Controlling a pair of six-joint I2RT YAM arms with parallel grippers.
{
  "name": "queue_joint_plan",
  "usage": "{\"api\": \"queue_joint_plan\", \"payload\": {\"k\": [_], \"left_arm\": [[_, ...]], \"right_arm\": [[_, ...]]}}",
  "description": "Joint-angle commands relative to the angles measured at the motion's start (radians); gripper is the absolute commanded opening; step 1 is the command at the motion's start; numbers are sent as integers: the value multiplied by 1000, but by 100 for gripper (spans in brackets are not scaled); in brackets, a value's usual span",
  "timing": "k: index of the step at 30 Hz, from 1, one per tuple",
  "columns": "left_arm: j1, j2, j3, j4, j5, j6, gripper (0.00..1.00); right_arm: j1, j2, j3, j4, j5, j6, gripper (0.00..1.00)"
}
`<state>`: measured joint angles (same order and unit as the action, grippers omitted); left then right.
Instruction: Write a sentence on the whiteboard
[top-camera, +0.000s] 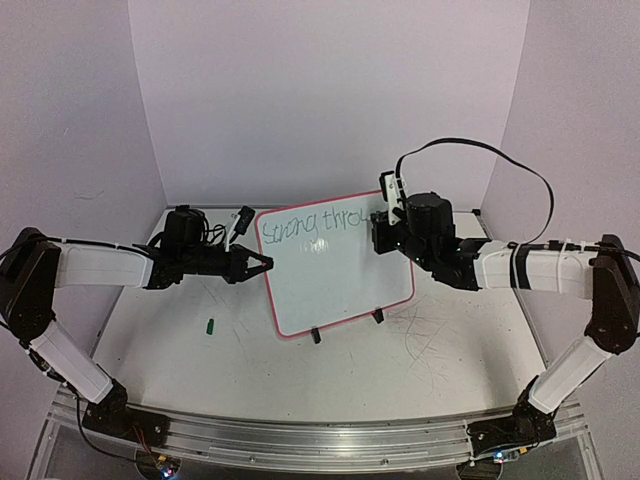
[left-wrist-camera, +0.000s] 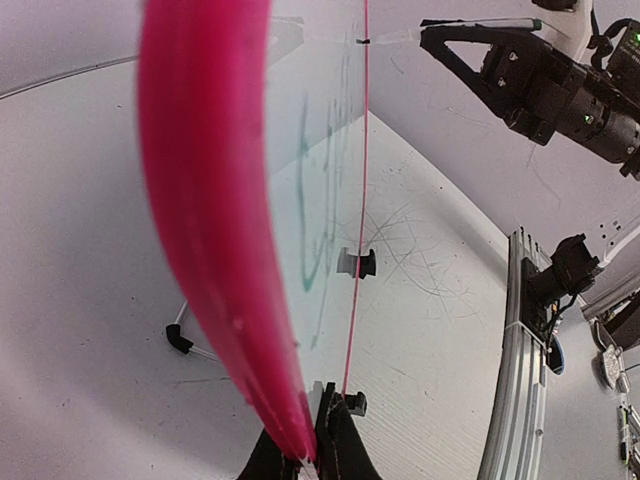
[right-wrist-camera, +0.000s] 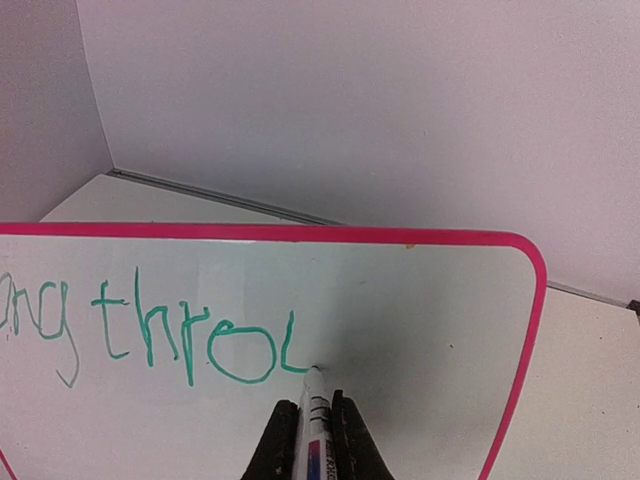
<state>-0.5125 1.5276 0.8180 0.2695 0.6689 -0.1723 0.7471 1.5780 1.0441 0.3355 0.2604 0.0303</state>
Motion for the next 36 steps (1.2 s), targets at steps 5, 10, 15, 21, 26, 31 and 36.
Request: {"api": "queue_joint_plan", "payload": {"k": [5, 10, 15, 21, 26, 31, 36], "left_arm": [[8, 14, 31, -35, -147, 105, 0], [8, 17, 34, -35, -146, 106, 0], [8, 14, 32, -35, -147, 106, 0], [8, 16, 33, -35, -147, 107, 0], [7, 14, 31, -35, -147, 108, 0], [8, 14, 29, -35, -150, 108, 0], [8, 16, 31, -35, -149, 109, 0]], "right_arm": [[1, 21, 68, 39, 43, -8, 0], [0, 37, 82, 48, 56, -11, 0], [-1, 44, 95, 57, 63, -16, 0], [-1, 46, 102, 60, 64, -19, 0], [-1, 45, 97, 51, 45, -15, 0], [2, 23, 60, 22, 22, 12, 0], [12, -3, 25, 3, 29, 17, 0]]}}
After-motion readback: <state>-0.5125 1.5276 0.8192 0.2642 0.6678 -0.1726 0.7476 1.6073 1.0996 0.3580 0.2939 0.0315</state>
